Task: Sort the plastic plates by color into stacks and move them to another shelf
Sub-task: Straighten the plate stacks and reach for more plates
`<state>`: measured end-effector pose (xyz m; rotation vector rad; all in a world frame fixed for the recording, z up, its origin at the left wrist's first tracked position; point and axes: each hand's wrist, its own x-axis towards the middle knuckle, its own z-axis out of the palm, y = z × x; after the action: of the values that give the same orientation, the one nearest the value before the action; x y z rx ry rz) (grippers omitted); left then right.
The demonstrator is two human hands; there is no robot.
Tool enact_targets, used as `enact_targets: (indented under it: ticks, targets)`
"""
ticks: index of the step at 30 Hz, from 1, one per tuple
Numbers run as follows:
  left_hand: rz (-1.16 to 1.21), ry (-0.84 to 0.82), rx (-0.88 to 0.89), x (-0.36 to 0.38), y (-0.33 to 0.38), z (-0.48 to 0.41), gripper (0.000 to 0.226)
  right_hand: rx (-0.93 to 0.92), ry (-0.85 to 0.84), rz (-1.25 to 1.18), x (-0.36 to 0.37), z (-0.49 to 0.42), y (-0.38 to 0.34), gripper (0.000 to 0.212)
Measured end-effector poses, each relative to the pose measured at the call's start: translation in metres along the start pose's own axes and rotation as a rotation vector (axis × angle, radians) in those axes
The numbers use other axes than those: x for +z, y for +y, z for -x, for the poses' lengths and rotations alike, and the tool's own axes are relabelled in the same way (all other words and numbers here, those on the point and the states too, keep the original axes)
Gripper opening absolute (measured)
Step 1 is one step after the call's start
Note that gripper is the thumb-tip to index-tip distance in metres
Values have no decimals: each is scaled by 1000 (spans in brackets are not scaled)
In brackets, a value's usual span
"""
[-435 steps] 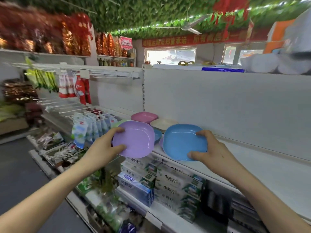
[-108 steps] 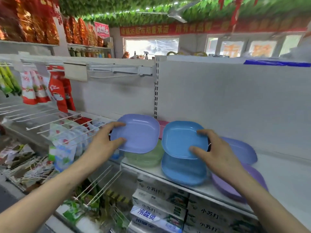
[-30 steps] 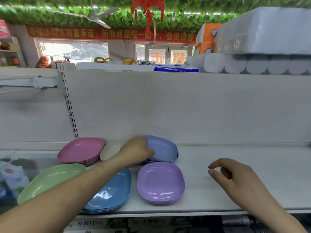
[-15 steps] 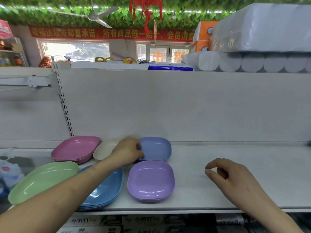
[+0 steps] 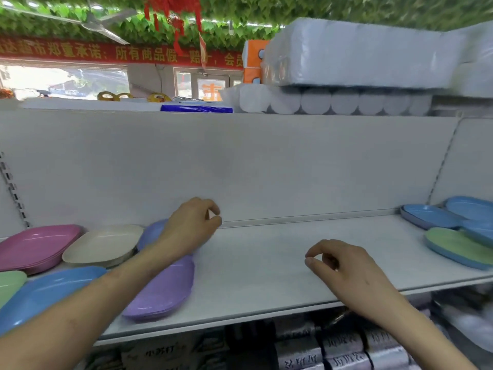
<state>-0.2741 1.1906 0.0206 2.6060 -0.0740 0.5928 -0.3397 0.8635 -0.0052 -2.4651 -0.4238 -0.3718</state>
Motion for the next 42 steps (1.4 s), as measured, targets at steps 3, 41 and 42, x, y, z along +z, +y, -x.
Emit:
enact_targets:
  ticks: [3,41,42]
  targets:
    - [77,-63,118,31,56,5,10,40,33,24,-28,12,24,11]
    - [227,-333,323,309,397,-157,7,307,325,182,-270,-10,366,7]
    - [222,-334,310,313,400,-160,7,308,321,189,-274,-14,374,7]
